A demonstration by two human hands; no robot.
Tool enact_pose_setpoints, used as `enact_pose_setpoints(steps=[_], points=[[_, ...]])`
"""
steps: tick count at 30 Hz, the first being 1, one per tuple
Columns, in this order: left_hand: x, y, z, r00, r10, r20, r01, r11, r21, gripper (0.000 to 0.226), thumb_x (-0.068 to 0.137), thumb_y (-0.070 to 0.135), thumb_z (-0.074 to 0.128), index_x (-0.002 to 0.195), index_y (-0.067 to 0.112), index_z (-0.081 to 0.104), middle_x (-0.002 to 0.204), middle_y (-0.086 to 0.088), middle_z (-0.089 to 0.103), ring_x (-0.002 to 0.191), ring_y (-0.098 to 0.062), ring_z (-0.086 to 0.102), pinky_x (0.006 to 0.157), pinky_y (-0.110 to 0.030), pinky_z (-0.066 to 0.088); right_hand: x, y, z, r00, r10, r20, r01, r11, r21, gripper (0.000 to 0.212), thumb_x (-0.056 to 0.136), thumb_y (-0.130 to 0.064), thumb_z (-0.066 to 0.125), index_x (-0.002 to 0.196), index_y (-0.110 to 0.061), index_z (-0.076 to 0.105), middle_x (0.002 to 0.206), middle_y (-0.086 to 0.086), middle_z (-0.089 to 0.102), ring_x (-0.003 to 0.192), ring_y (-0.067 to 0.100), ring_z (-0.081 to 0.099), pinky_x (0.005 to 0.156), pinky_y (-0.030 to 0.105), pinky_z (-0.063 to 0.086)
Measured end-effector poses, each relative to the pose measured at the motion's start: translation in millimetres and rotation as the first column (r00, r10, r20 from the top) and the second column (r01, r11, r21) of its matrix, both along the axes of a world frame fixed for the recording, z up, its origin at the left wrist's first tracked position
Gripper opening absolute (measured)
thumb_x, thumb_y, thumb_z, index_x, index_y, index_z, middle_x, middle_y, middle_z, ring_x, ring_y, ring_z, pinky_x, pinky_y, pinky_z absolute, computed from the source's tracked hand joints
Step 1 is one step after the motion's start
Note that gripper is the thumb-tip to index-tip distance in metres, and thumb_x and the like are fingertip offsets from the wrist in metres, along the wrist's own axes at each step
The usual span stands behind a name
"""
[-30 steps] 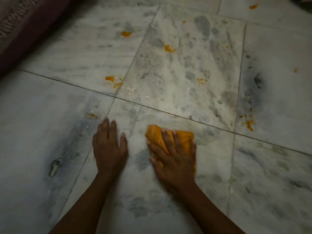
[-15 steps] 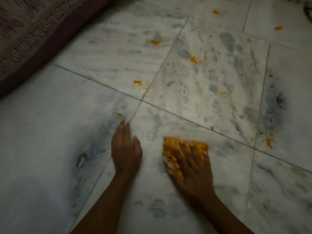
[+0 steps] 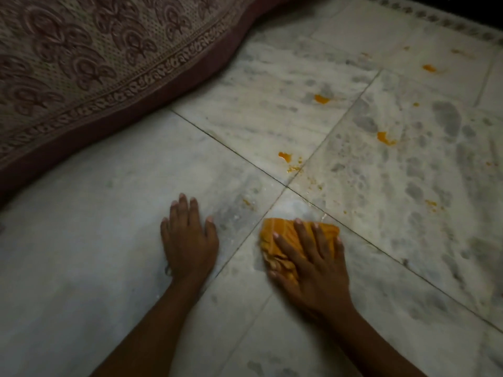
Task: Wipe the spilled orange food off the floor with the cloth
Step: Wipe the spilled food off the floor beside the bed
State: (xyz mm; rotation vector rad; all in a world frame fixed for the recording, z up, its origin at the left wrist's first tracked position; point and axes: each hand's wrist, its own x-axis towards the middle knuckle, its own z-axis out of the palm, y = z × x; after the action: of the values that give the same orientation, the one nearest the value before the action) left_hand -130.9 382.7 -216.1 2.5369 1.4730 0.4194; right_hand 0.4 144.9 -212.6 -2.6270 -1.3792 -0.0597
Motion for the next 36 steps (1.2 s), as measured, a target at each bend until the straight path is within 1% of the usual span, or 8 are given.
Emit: enact_pose_setpoints(steps=[7, 12, 17, 23, 26, 30, 33, 36], points=[[4.2, 4.5, -1.0, 1.0, 0.022, -0.021, -0.022, 1.0, -0.002, 0.067, 0.093, 0.04, 0.044, 0.153, 0.009, 0.048, 0.165, -0.014, 0.039, 0.152, -0.034, 0.036, 0.12, -0.054, 0.031, 36.4, 107.6, 1.7, 0.958, -0.273, -0.086, 0.274, 0.962, 0.007, 0.075, 0.09, -0.087, 0.026, 0.159, -0.057, 0.017, 0.176, -0.003, 0.005, 0.16, 0.04, -0.003, 0.124, 0.066, -0.001], [3.2, 6.5, -0.2, 1.0, 0.021, -0.016, -0.021, 0.999, -0.034, 0.067, 0.093, 0.041, 0.044, 0.154, 0.012, 0.047, 0.167, -0.011, 0.036, 0.153, -0.031, 0.034, 0.12, -0.054, 0.03, 15.4, 162.5, -6.4, 0.988, -0.145, -0.059, 0.146, 0.989, 0.013, 0.072, 0.095, -0.081, 0.03, 0.16, -0.054, 0.018, 0.176, -0.005, 0.004, 0.161, 0.034, -0.007, 0.126, 0.063, -0.006], [1.4, 9.8, 1.9, 1.0, 0.002, -0.019, -0.003, 0.998, -0.066, 0.069, 0.094, 0.043, 0.041, 0.157, 0.015, 0.043, 0.17, -0.007, 0.03, 0.156, -0.028, 0.03, 0.121, -0.053, 0.029, 34.5, 95.3, -5.5, 0.988, 0.129, 0.085, -0.131, 0.991, 0.015, 0.073, 0.092, -0.08, 0.04, 0.158, -0.049, 0.032, 0.173, 0.001, 0.019, 0.161, 0.035, 0.011, 0.121, 0.07, 0.016], [4.9, 12.1, -4.9, 1.0, 0.003, -0.022, -0.003, 0.999, -0.035, 0.07, 0.092, 0.042, 0.041, 0.157, 0.016, 0.042, 0.17, -0.006, 0.03, 0.156, -0.026, 0.03, 0.122, -0.052, 0.026, 53.2, 185.3, -8.2, 0.951, -0.304, -0.057, 0.306, 0.951, 0.042, 0.072, 0.092, -0.084, 0.026, 0.159, -0.057, 0.017, 0.176, -0.002, 0.007, 0.161, 0.039, -0.001, 0.123, 0.069, 0.0], [0.3, 16.6, -8.0, 1.0, 0.01, 0.012, -0.01, 0.999, -0.046, 0.067, 0.091, 0.036, 0.048, 0.156, 0.018, 0.045, 0.169, -0.005, 0.033, 0.155, -0.025, 0.032, 0.122, -0.051, 0.027, 42.1, 202.3, -13.5, 0.995, -0.094, -0.023, 0.094, 0.995, 0.024, 0.068, 0.096, -0.079, 0.031, 0.159, -0.055, 0.021, 0.175, -0.004, 0.009, 0.161, 0.035, -0.001, 0.125, 0.065, -0.002], [2.9, 26.4, 7.4, 0.993, -0.007, 0.117, 0.023, 0.991, -0.135, 0.062, 0.089, 0.029, 0.051, 0.149, 0.015, 0.055, 0.165, -0.005, 0.041, 0.152, -0.029, 0.039, 0.119, -0.051, 0.033, 28.6, 109.0, -2.8, 0.994, 0.09, 0.053, -0.092, 0.996, 0.022, 0.068, 0.095, -0.081, 0.032, 0.156, -0.053, 0.031, 0.173, -0.003, 0.019, 0.161, 0.035, 0.01, 0.123, 0.064, 0.018], [27.0, 60.9, 11.1, 0.978, -0.169, 0.123, 0.187, 0.97, -0.156, 0.067, 0.092, 0.04, 0.037, 0.151, 0.014, 0.051, 0.166, -0.008, 0.038, 0.153, -0.032, 0.037, 0.121, -0.051, 0.029, 50.8, 84.7, 1.4, 0.992, -0.123, 0.014, 0.123, 0.992, 0.015, 0.07, 0.092, -0.085, 0.028, 0.155, -0.057, 0.03, 0.174, -0.003, 0.018, 0.16, 0.036, 0.012, 0.123, 0.063, 0.017], [60.8, 94.2, 4.1, 0.954, -0.297, 0.049, 0.3, 0.95, -0.082, 0.066, 0.095, 0.042, 0.034, 0.156, 0.018, 0.045, 0.168, -0.005, 0.034, 0.155, -0.029, 0.034, 0.122, -0.052, 0.027, 86.3, 158.3, -3.6, 0.946, -0.321, -0.044, 0.324, 0.944, 0.069, 0.069, 0.094, -0.083, 0.026, 0.157, -0.054, 0.029, 0.174, 0.001, 0.017, 0.16, 0.04, 0.009, 0.125, 0.064, 0.007]])
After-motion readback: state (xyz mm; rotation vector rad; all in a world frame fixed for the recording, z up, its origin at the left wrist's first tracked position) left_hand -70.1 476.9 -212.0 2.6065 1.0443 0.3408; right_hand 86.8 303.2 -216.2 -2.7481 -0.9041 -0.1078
